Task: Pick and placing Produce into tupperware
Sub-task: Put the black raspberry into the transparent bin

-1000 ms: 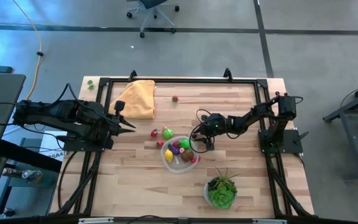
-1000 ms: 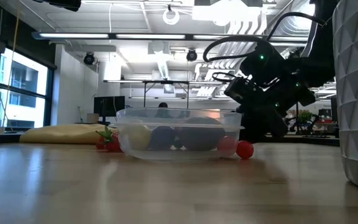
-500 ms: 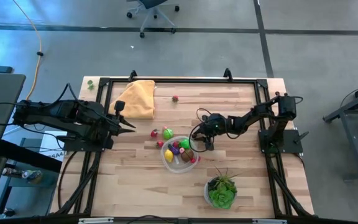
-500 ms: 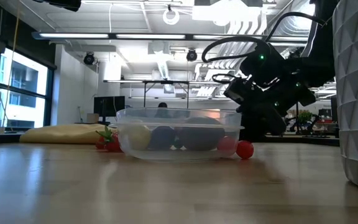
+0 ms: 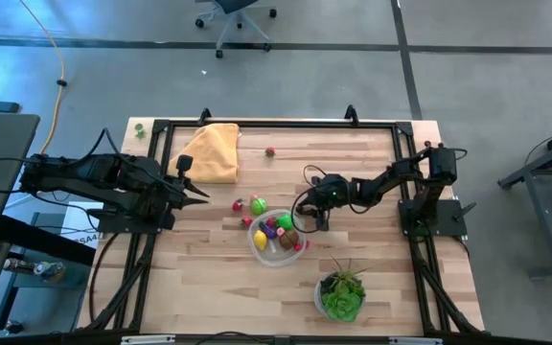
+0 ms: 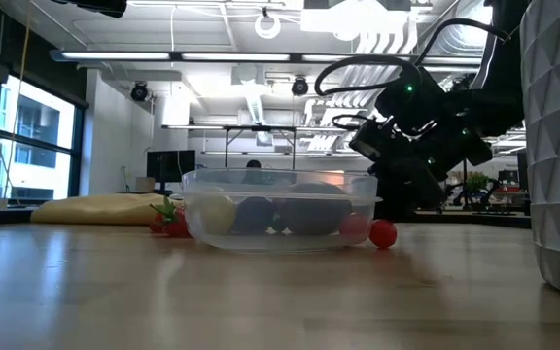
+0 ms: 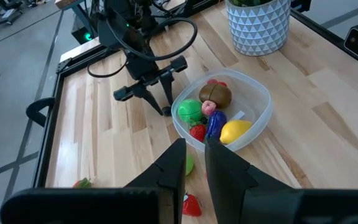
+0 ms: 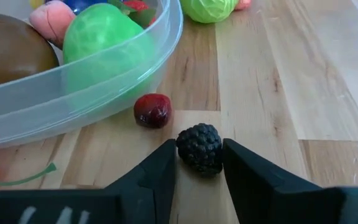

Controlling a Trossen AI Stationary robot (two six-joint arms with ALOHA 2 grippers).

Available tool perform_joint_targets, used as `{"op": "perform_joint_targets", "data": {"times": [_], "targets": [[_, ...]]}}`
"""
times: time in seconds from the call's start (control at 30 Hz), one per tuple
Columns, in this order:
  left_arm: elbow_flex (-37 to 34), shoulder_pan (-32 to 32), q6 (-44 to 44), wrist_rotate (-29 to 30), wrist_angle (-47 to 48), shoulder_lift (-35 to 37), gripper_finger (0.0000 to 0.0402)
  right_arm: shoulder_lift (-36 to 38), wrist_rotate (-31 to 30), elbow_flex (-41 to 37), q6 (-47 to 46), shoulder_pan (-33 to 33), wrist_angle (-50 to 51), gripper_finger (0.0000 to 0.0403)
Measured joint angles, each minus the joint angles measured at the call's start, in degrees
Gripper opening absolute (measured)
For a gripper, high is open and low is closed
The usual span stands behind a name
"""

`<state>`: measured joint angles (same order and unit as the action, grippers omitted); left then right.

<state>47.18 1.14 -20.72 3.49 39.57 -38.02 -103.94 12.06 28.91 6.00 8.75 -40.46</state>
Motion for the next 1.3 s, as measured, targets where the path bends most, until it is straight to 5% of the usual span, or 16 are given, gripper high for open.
{"op": "perform_joint_targets", "data": {"times": [0.8, 1.3], "targets": [[0.0, -0.01, -0.01, 0.0, 0.0, 0.0, 0.0051, 0.97, -1.93, -0.02, -1.06, 0.01, -0.56, 0.0085], [0.0, 0.0, 0.0, 0.0, -0.01, 0.0, 0.0051, 16.97, -4.09, -0.04, -4.12, 0.0, 2.37, 0.0085]]}}
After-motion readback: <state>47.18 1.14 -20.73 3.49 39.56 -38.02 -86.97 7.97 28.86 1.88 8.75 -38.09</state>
